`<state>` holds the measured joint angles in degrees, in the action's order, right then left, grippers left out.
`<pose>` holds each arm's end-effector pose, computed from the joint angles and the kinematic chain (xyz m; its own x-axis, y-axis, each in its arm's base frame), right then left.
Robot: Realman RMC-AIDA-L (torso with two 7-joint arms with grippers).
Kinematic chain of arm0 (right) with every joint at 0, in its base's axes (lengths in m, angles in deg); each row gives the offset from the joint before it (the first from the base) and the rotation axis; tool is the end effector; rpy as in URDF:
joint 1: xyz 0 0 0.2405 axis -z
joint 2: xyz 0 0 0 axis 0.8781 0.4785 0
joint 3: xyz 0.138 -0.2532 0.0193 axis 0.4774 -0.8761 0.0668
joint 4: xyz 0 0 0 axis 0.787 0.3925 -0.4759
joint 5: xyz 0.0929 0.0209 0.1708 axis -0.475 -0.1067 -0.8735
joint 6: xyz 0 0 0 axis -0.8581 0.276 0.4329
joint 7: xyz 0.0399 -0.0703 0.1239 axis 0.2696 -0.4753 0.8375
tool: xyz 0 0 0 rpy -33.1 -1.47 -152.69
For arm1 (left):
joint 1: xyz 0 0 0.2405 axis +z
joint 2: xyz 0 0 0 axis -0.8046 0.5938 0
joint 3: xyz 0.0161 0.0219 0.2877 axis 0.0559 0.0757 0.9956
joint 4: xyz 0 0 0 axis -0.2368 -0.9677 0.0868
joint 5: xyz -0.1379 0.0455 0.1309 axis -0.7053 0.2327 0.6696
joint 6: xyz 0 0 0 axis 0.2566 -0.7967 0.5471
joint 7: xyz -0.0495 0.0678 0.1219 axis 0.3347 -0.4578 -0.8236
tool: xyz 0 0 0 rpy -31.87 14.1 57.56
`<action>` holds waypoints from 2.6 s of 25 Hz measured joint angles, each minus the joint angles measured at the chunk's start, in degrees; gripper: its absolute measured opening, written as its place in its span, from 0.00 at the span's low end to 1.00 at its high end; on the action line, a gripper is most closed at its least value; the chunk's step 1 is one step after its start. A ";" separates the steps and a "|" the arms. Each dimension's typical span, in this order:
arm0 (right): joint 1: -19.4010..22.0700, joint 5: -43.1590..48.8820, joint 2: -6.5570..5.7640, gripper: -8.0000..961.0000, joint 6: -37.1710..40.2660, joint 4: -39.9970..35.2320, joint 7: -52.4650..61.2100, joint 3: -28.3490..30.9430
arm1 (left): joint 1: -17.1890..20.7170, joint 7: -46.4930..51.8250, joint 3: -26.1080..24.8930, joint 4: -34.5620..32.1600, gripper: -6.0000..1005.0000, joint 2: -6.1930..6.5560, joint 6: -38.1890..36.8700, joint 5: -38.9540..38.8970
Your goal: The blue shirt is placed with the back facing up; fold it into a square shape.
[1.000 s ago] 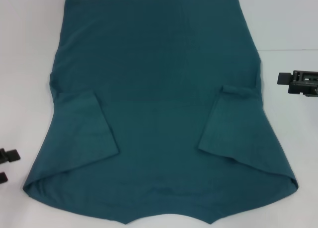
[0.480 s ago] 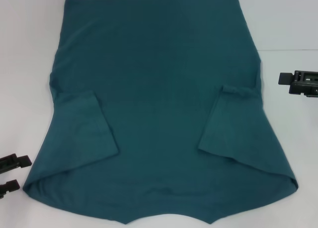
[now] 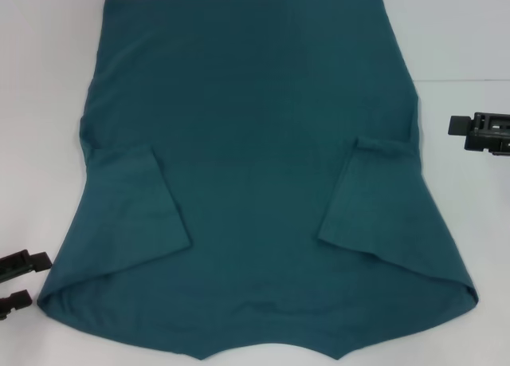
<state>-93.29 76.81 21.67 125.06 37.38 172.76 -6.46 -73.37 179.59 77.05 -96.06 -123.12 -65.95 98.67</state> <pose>0.3037 0.3727 0.0853 0.2176 -0.8079 -0.5477 -0.9443 -0.3163 0.0914 -0.3999 0.2552 0.0445 -0.2879 0.7958 0.5328 0.9567 0.2141 0.1972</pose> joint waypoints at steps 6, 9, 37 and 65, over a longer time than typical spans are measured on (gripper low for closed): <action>0.01 0.00 -0.04 0.85 0.50 0.00 -0.12 0.76 | 0.03 0.17 -0.22 0.47 0.90 -0.25 1.09 -0.26; 0.13 0.00 -0.07 0.85 0.52 0.00 -0.10 0.82 | 0.08 0.37 -0.25 0.51 0.90 -0.36 1.61 -0.28; 0.23 -0.06 -0.09 0.85 0.83 0.00 0.17 1.20 | -0.16 -0.54 0.33 2.63 0.90 -0.71 2.45 -0.14; 0.65 0.01 -0.21 0.85 2.96 0.00 -0.26 3.64 | -2.51 -1.53 3.68 6.90 0.90 -0.86 2.98 -0.26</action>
<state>-92.64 76.83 21.46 128.02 37.38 172.50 -2.82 -75.88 178.06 80.73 -89.16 -123.98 -62.98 98.40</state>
